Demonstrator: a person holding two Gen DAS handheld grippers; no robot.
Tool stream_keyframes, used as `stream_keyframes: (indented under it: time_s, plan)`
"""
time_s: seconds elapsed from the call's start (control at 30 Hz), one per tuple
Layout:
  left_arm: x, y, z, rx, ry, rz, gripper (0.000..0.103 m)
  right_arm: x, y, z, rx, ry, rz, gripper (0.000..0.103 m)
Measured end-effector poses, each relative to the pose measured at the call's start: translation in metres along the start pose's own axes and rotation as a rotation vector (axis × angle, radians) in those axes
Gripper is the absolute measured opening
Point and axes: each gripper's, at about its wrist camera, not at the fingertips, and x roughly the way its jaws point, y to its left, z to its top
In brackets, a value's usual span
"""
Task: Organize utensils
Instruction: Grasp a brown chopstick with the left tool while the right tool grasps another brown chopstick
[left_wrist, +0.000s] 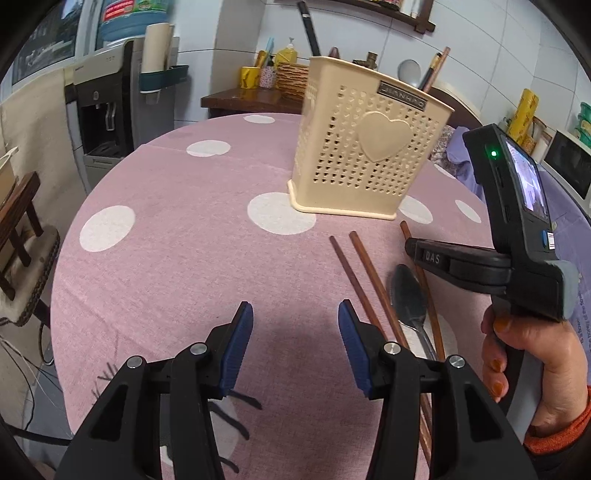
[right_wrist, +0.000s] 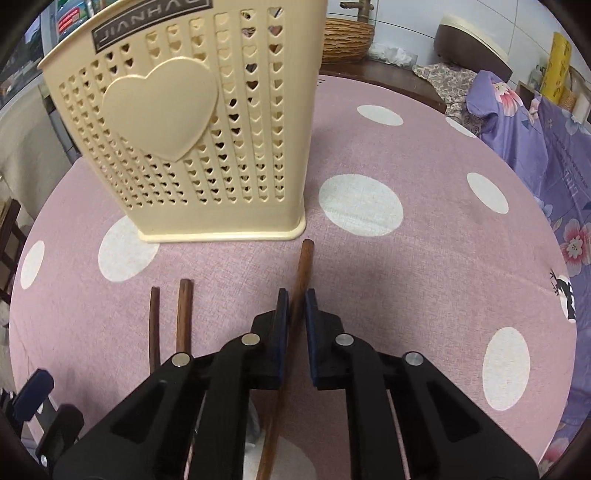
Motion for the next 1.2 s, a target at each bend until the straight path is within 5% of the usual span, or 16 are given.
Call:
stream_keyframes:
  time_s: [0.5,0.77,0.87,1.0,1.2]
  plan:
    - [0.053,-0.023,0.036,-0.008,0.124,-0.053,0.048,-0.014,-0.040,-0.029,0.080,0.005,0.078,0.009]
    - [0.060,-0.040,0.033,0.100,0.131,0.059,0.048,-0.014,-0.041,-0.028,0.097,-0.001,0.076,0.009]
    - [0.064,-0.048,0.032,0.179,0.128,0.121,0.040,-0.014,-0.041,-0.028,0.096,-0.001,0.075,0.009]
    - [0.060,-0.042,0.032,0.195,0.143,0.107,0.027,-0.015,-0.043,-0.029,0.091,0.007,0.071,0.009]
    - [0.065,-0.044,0.037,0.186,0.169,0.109,0.026,-0.015,-0.037,-0.028,0.087,0.017,0.032,0.009]
